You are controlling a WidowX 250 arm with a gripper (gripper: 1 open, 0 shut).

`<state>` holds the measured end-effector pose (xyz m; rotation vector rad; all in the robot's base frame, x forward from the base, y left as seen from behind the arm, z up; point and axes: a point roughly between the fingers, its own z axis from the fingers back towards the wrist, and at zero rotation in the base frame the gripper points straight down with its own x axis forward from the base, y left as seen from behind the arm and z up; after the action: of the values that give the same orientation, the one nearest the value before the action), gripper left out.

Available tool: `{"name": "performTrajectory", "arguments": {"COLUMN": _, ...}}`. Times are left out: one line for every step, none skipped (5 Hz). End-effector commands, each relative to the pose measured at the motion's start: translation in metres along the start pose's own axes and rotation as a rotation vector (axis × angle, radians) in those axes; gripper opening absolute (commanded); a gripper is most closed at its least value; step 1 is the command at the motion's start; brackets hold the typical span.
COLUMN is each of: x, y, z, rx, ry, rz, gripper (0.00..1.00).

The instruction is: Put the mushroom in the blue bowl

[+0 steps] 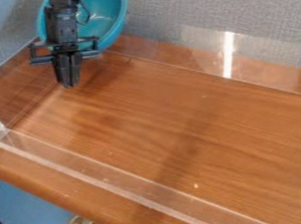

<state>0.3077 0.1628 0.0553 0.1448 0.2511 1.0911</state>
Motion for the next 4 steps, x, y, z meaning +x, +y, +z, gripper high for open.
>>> {"name": "performTrajectory", "arguments": {"x": -0.004, "y": -0.007, "z": 0.008, "rx": -0.03, "ry": -0.04, "rz": 0.04, "gripper": 0.0}}
{"name": "performTrajectory", "arguments": {"x": -0.01, "y": -0.016, "z": 0.001, "rx": -0.026, "ry": -0.033, "rz": 0.071, "gripper": 0.0}}
{"name": "performTrajectory", "arguments": {"x": -0.007, "y": -0.013, "z": -0.012, "rx": -0.014, "ry": -0.029, "rz": 0.067, "gripper": 0.0}}
{"name": "performTrajectory", "arguments": {"x": 0.0, "y": -0.016, "z": -0.013, "rx": -0.008, "ry": -0.027, "rz": 0.06, "gripper": 0.0}}
